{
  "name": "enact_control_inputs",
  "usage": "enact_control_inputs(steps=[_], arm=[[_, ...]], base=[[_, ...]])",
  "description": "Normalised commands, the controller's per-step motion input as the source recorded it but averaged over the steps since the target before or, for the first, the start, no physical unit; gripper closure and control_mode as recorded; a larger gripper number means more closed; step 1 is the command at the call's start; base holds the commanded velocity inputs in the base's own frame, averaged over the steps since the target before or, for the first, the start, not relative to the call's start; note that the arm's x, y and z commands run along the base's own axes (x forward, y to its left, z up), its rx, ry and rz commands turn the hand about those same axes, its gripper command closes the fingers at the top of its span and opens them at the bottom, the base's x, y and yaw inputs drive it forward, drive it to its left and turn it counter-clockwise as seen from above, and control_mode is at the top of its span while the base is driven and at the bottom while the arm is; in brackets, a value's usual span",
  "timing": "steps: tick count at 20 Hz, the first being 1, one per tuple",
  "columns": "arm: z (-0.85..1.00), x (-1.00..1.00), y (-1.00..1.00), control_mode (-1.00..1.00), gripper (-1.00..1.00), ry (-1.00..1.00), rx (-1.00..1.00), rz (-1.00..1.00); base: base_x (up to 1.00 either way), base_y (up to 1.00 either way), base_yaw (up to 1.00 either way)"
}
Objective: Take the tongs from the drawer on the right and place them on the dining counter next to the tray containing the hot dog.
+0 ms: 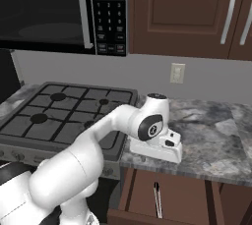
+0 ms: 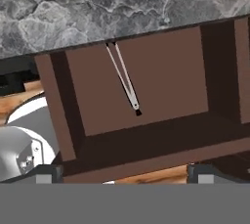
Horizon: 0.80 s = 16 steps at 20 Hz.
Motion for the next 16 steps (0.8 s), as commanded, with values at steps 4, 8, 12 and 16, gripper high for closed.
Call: enact_control_inputs(steps=[4, 8, 12, 16], arm=[[-0.37, 0.0, 0.0, -1.0, -1.0, 0.0, 0.1, 0.17], [-0.48, 0.01, 0.0, -1.0, -1.0, 0.0, 0.05, 0.2], [-0.41, 0.0, 0.0, -1.0, -1.0, 0.0, 0.01, 0.2], [-0.41, 0.0, 0.0, -1.0, -1.0, 0.0, 0.0, 0.19]], base=[[0.0, 0.0, 0.0], [0.0, 0.0, 0.0], [0.0, 0.0, 0.0], [0.0, 0.0, 0.0]])
